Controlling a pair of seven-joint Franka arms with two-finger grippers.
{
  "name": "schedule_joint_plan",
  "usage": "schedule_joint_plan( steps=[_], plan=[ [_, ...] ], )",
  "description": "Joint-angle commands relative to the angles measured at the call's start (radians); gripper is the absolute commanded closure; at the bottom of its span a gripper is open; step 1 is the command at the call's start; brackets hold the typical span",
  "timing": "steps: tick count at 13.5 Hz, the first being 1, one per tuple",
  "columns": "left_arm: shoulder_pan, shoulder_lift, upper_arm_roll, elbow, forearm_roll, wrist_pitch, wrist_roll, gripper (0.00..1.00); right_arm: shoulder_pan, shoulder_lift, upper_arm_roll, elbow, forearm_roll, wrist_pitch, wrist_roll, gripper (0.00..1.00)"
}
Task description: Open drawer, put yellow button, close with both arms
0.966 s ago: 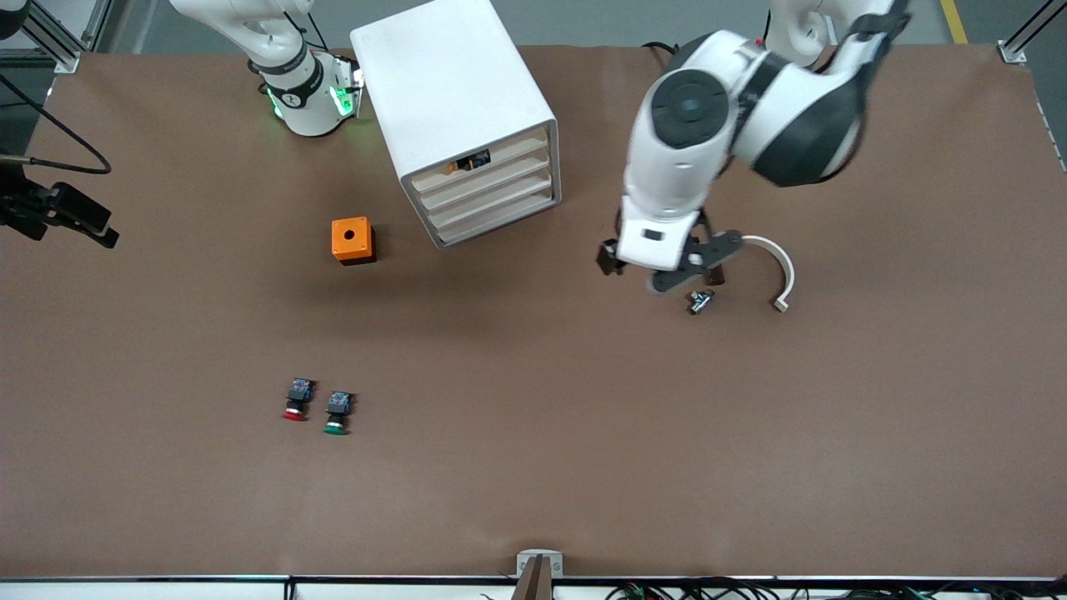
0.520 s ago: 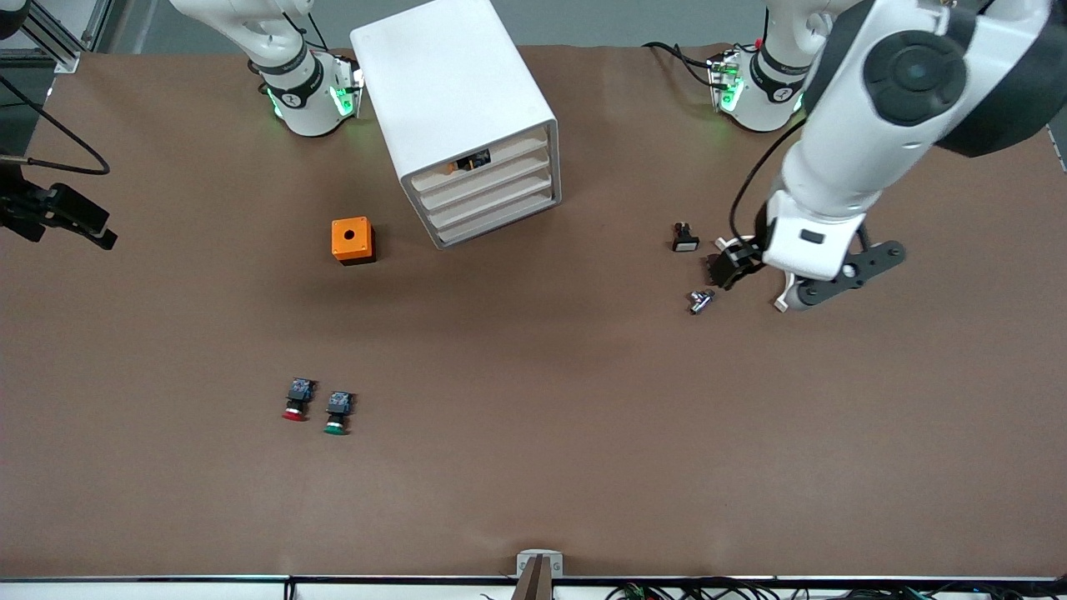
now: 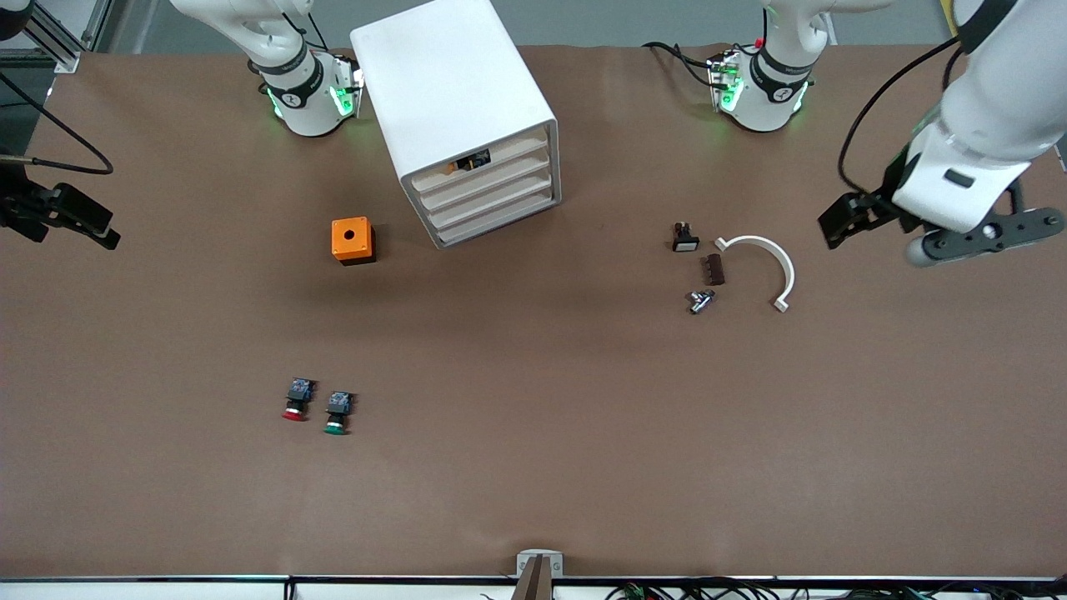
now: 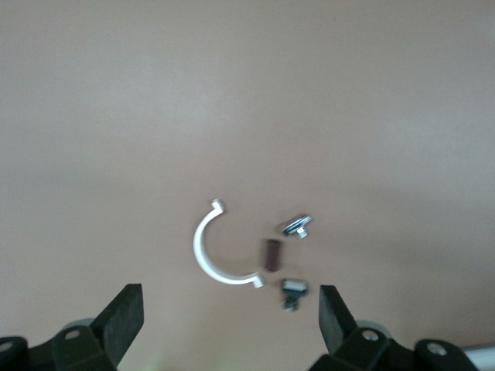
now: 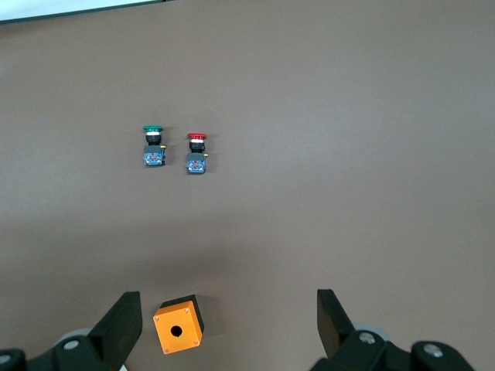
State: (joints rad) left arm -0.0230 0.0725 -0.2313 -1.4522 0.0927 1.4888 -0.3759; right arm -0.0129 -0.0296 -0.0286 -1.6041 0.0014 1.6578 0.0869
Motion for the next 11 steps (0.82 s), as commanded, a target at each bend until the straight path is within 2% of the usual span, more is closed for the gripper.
schedule_joint_plan(
  steps=[1, 5, 8, 11],
  plan=[
    [0.029, -0.098, 0.015, -0.075, -0.011, -0.032, 0.103, 0.0, 0.001, -0.016, -0.004, -0.01, 0.003, 0.004, -0.002, 0.0],
    [0.034, -0.245, 0.099, -0.218, -0.088, -0.044, 0.2, 0.0, 0.002, -0.016, -0.004, -0.01, 0.003, 0.004, -0.002, 0.0],
    [0.034, -0.344, 0.107, -0.309, -0.085, -0.047, 0.232, 0.0, 0.001, -0.016, -0.004, -0.01, 0.003, 0.004, -0.002, 0.0],
    [0.032, -0.358, 0.104, -0.321, -0.088, -0.045, 0.247, 0.0, -0.002, -0.018, -0.004, -0.011, 0.003, 0.004, -0.002, 0.0]
  ],
)
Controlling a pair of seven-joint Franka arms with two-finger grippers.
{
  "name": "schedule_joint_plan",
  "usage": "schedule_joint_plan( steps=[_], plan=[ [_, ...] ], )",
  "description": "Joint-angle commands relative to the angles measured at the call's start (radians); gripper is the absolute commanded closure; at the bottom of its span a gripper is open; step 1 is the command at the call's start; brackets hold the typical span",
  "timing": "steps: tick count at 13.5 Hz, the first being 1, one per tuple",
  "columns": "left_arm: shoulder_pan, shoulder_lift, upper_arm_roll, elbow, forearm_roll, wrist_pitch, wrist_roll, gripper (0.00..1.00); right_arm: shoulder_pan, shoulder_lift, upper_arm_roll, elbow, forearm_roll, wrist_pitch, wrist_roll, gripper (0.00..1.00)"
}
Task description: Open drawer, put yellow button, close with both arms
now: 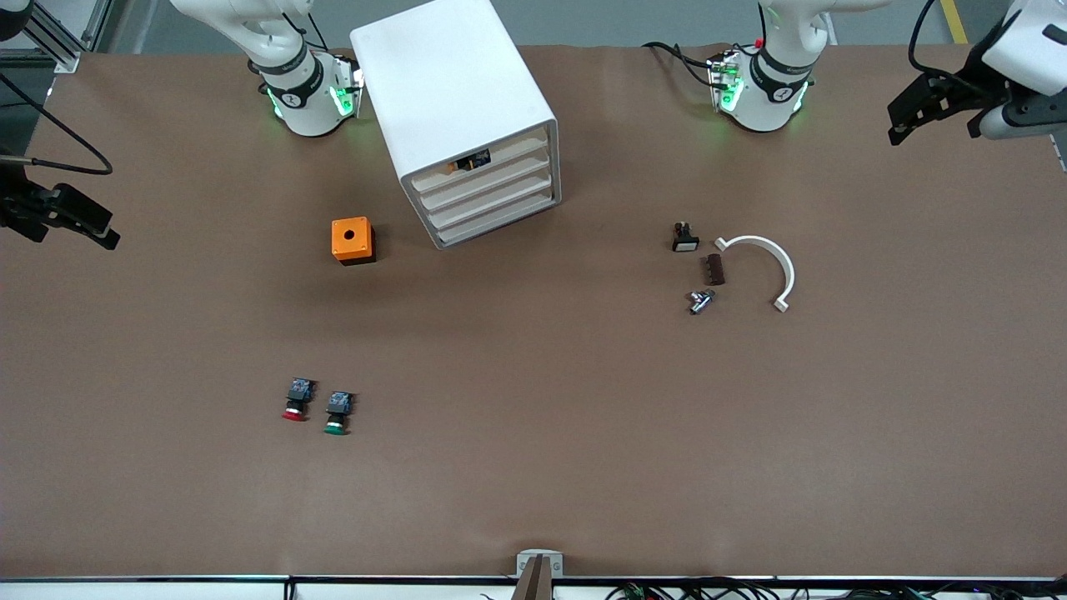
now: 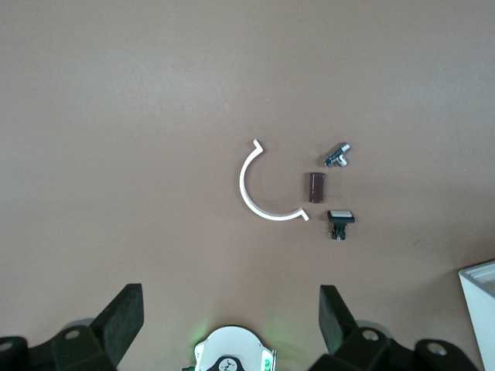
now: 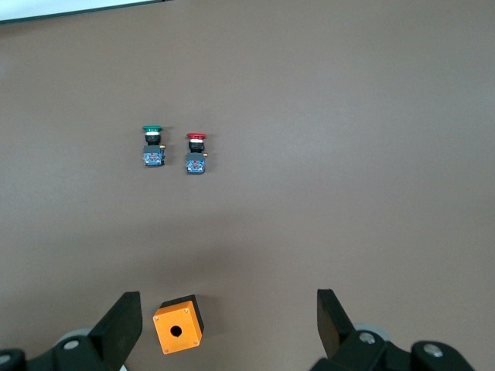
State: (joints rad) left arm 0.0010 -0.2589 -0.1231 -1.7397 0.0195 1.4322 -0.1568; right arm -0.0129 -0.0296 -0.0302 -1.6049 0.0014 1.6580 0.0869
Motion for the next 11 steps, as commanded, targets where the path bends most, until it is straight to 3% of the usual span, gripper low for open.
schedule_joint_plan(
  steps=[1, 6, 11],
  plan=[
    [0.008, -0.025, -0.004, -0.032, -0.015, 0.01, 0.037, 0.0, -0.002, -0.016, -0.002, -0.01, 0.003, 0.003, -0.002, 0.0],
    [0.008, 0.058, -0.009, 0.086, -0.007, -0.035, 0.033, 0.0, -0.001, -0.016, -0.002, -0.01, 0.003, 0.003, -0.004, 0.0],
    [0.007, 0.064, -0.01, 0.086, -0.003, -0.033, 0.034, 0.0, -0.001, -0.016, -0.004, -0.012, 0.003, 0.003, -0.004, 0.0]
  ],
)
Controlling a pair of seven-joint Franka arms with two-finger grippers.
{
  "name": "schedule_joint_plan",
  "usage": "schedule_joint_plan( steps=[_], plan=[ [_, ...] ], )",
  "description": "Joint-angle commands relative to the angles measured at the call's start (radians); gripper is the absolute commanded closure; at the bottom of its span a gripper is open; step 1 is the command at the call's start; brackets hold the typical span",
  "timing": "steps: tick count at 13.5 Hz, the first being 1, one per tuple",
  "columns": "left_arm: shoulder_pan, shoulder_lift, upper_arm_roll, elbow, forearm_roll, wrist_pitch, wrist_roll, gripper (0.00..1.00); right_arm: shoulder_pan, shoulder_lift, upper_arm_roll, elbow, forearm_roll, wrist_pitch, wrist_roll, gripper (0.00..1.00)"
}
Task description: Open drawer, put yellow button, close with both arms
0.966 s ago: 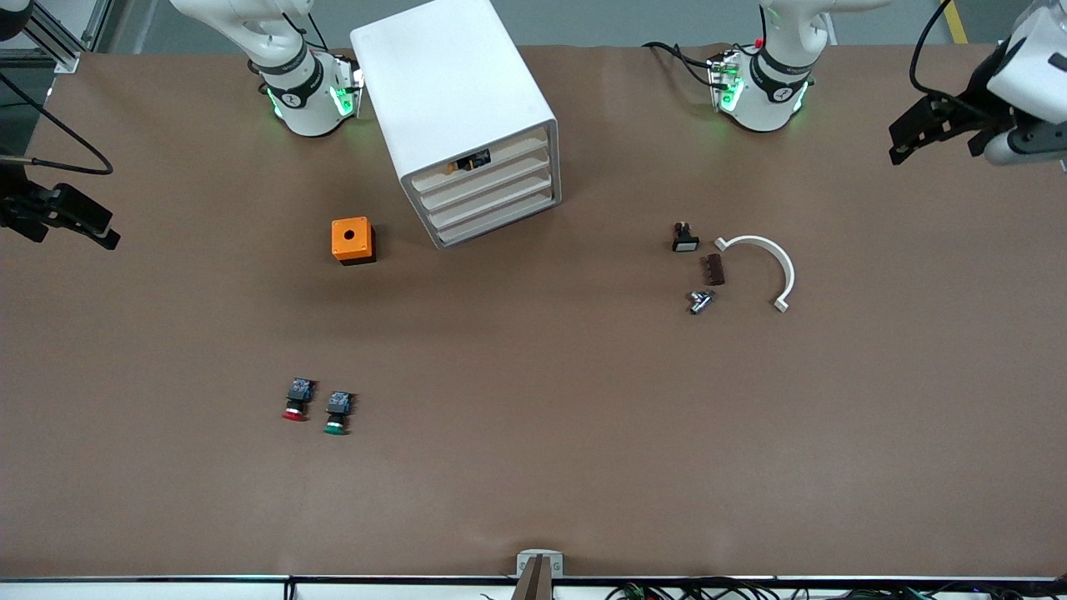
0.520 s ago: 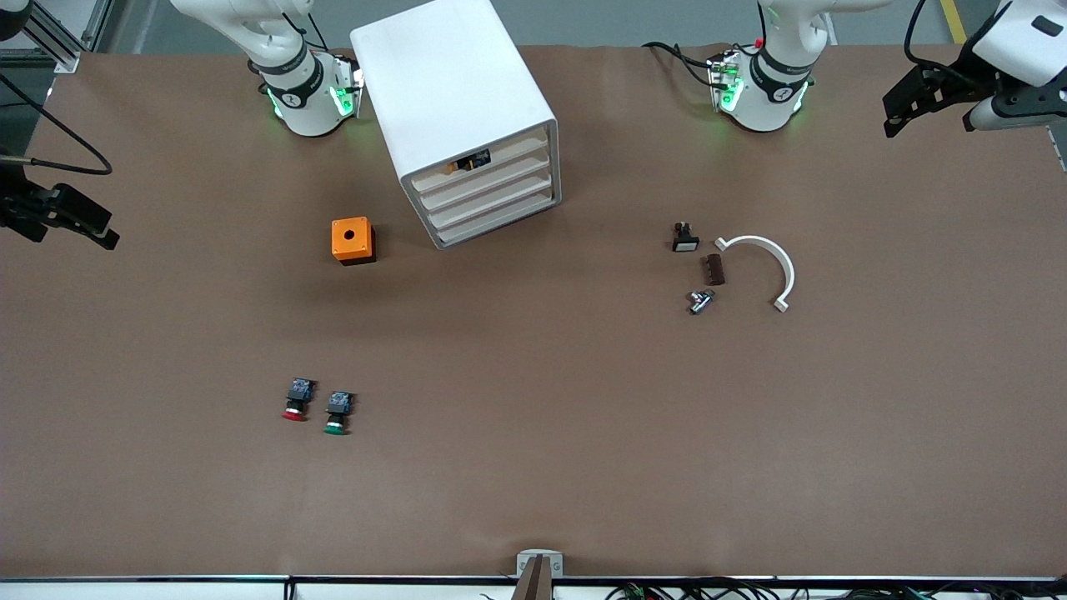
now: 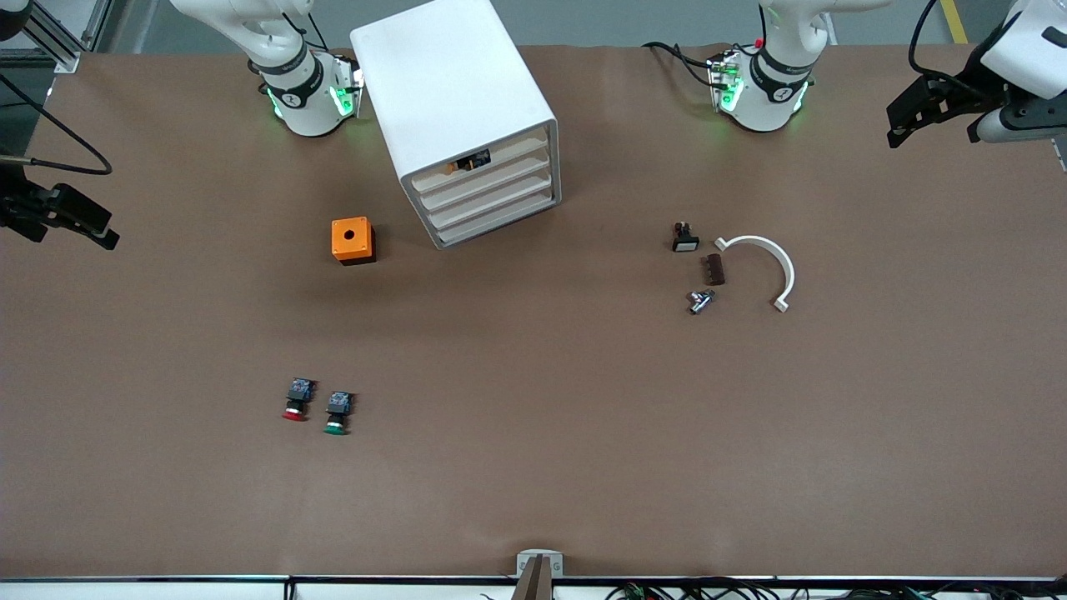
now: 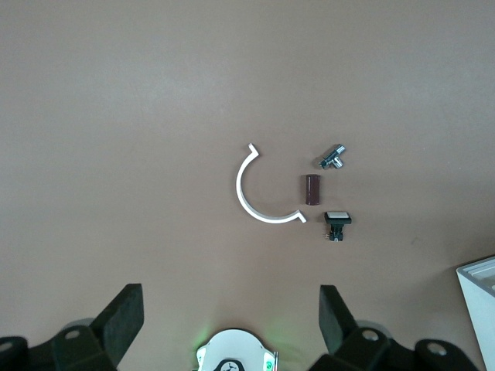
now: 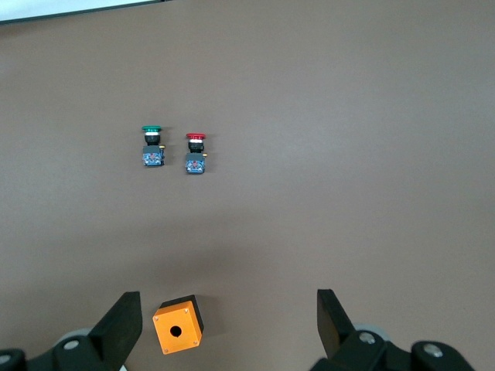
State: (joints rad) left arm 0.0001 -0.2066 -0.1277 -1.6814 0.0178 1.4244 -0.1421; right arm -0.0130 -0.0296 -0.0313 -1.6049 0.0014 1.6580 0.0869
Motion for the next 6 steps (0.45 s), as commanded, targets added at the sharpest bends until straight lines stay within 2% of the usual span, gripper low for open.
schedule_joint_plan(
  steps=[1, 6],
  plan=[
    [0.011, 0.012, -0.004, 0.029, -0.002, -0.027, 0.019, 0.0, -0.001, -0.016, -0.002, -0.015, 0.003, 0.005, -0.004, 0.0],
    [0.012, 0.033, 0.003, 0.031, -0.002, -0.025, 0.01, 0.0, -0.001, -0.016, -0.001, -0.017, 0.003, 0.003, -0.003, 0.0]
  ],
)
